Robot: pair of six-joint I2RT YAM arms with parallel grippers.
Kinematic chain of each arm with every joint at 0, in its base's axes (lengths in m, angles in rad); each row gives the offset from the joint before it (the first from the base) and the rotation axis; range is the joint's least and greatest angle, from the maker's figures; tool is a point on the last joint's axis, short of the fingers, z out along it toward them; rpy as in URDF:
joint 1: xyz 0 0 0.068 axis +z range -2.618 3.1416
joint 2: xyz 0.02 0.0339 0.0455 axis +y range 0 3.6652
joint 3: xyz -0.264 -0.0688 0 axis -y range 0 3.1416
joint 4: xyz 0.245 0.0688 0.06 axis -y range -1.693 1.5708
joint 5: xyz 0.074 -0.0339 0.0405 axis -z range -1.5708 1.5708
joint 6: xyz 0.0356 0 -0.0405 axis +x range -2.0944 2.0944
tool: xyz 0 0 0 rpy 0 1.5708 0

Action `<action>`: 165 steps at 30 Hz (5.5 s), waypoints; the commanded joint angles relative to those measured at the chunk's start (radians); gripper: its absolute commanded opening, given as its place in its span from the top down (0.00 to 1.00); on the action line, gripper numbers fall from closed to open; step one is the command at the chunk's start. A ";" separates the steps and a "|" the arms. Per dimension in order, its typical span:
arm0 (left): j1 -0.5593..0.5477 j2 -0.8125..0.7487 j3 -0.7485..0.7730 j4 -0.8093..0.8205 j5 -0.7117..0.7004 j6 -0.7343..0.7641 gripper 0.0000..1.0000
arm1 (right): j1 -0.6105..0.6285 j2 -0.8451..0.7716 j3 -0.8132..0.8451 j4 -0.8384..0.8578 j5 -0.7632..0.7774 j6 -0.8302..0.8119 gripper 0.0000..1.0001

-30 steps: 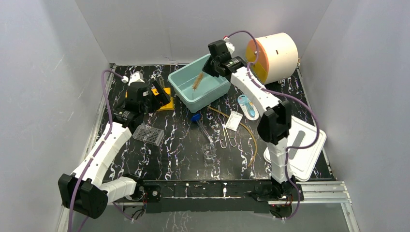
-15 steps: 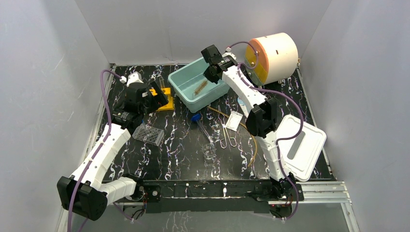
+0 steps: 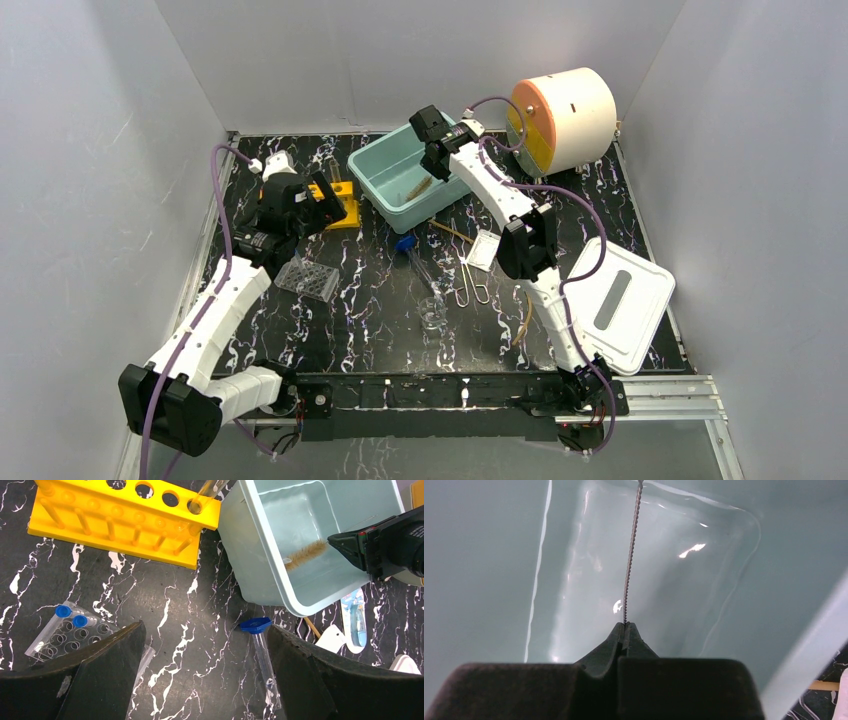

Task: Organize the chemistry lab equipment

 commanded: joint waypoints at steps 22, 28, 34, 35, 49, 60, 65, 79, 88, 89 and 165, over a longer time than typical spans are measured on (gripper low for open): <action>-0.002 -0.020 -0.009 -0.019 -0.024 0.005 0.09 | -0.002 -0.132 -0.014 0.009 0.052 -0.018 0.56; -0.002 -0.017 -0.009 -0.014 -0.012 0.001 0.09 | 0.001 -0.251 -0.147 0.163 0.026 -0.147 0.52; -0.002 -0.015 -0.008 -0.010 -0.002 0.002 0.09 | 0.004 -0.374 -0.248 0.246 -0.027 -0.339 0.48; -0.002 -0.015 -0.007 -0.008 -0.001 0.003 0.09 | 0.005 -0.412 -0.289 0.274 -0.046 -0.379 0.47; -0.001 0.028 0.007 0.073 0.099 -0.005 0.09 | -0.040 -1.063 -1.100 0.477 -0.139 -0.671 0.22; -0.001 0.075 0.008 0.100 0.127 -0.029 0.09 | 0.006 -1.252 -1.532 0.658 -0.614 -0.821 0.18; -0.001 0.093 0.035 0.069 0.080 -0.067 0.09 | 0.193 -1.223 -1.533 0.554 -0.436 -0.868 0.02; -0.002 0.107 0.035 0.083 0.264 -0.069 0.11 | 0.344 -1.186 -1.585 0.536 -0.375 -0.811 0.03; -0.139 0.100 -0.079 0.126 0.636 0.023 0.15 | 0.243 -1.347 -1.711 0.655 -0.296 -0.606 0.07; -0.163 0.099 -0.083 0.120 0.634 0.039 0.14 | 0.215 -1.365 -1.729 0.656 -0.305 -0.587 0.07; -0.534 0.505 0.534 -0.104 0.385 0.631 0.59 | -0.246 -1.419 -1.884 0.610 -0.368 -0.395 0.09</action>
